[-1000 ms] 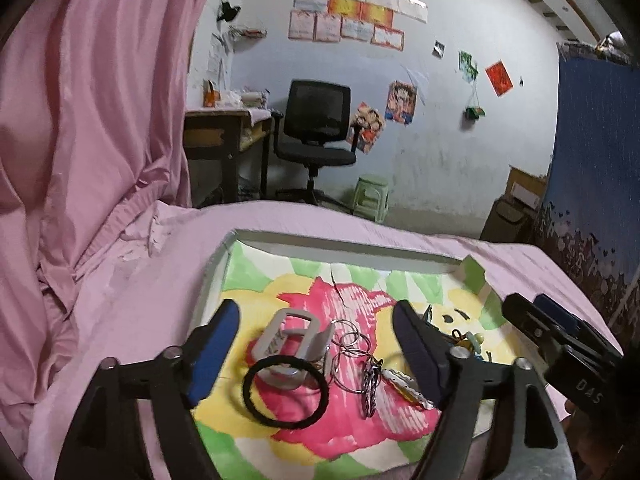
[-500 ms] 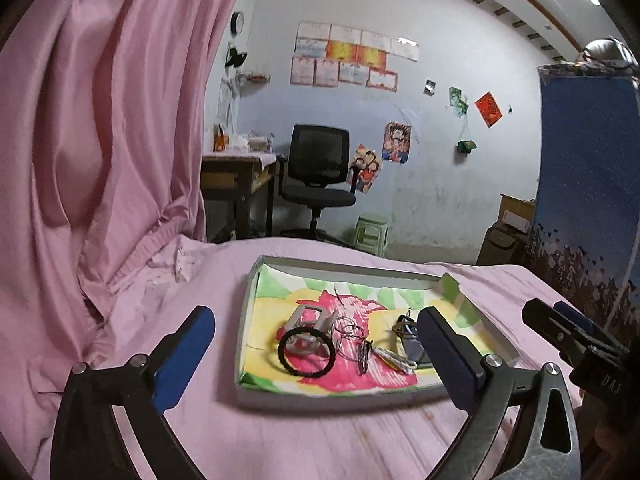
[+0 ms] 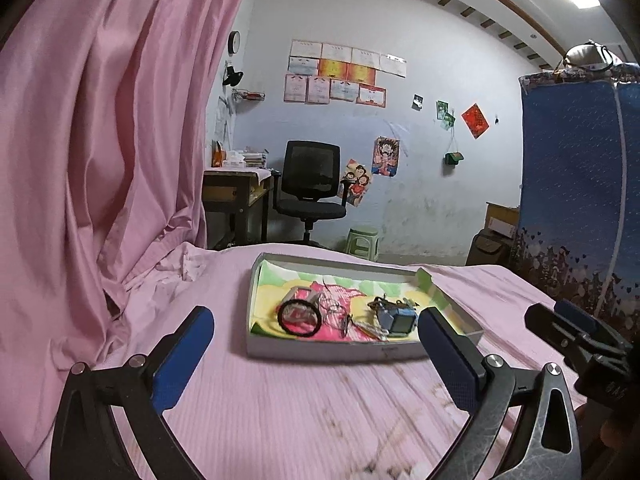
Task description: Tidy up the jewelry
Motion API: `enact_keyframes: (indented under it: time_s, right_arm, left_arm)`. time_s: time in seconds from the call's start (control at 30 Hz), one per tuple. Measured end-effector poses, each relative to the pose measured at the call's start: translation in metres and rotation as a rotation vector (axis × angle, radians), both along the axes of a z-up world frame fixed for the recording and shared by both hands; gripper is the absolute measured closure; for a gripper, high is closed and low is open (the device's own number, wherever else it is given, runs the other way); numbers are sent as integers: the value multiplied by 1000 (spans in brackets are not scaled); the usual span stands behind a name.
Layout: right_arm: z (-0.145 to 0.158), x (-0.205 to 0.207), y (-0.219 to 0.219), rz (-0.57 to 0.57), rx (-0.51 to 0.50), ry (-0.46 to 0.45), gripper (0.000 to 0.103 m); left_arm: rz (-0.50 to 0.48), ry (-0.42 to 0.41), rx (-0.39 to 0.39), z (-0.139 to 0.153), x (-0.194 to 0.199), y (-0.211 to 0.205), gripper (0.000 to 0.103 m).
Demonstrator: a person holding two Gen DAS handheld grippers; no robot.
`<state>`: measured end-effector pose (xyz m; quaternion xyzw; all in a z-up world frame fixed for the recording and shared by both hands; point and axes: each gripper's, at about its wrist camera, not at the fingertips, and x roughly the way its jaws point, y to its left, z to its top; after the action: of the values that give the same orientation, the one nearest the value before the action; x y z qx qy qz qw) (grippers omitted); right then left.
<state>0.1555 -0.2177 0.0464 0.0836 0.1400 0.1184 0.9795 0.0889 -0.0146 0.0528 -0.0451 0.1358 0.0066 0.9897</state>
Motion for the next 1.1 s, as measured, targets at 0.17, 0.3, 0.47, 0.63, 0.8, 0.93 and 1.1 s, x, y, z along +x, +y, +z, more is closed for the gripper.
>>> enact_keyframes:
  time_s: [0.17,0.3,0.47,0.63,0.8,0.93,1.1]
  right_arm:
    - [4,-27,-1,-3,-18,-23,1]
    - [7,-47,-1,1,-32,-33,1]
    - [6,-69,-1,-9,-41,-43,1]
    - [0,-86,2,-32,-52,-47,1]
    - [-8,-96,4,-50,-63,-34,1]
    - [-11,-101,4,-64,-66,-32,1]
    - [-11,-102,2,-69,-69,-27,1]
  left_arm:
    - [5,1,11,-8,-22,1,0]
    - [18,10,-5,-13,-37,6,0]
    - [30,29,-21,-18,-51,14,0]
    - [43,29,-27,-23,-64,19,0]
    - [53,27,-23,-29,-73,23,0]
    - [56,30,-10,-34,-75,23,0]
    - [54,24,3,-34,-76,20,0]
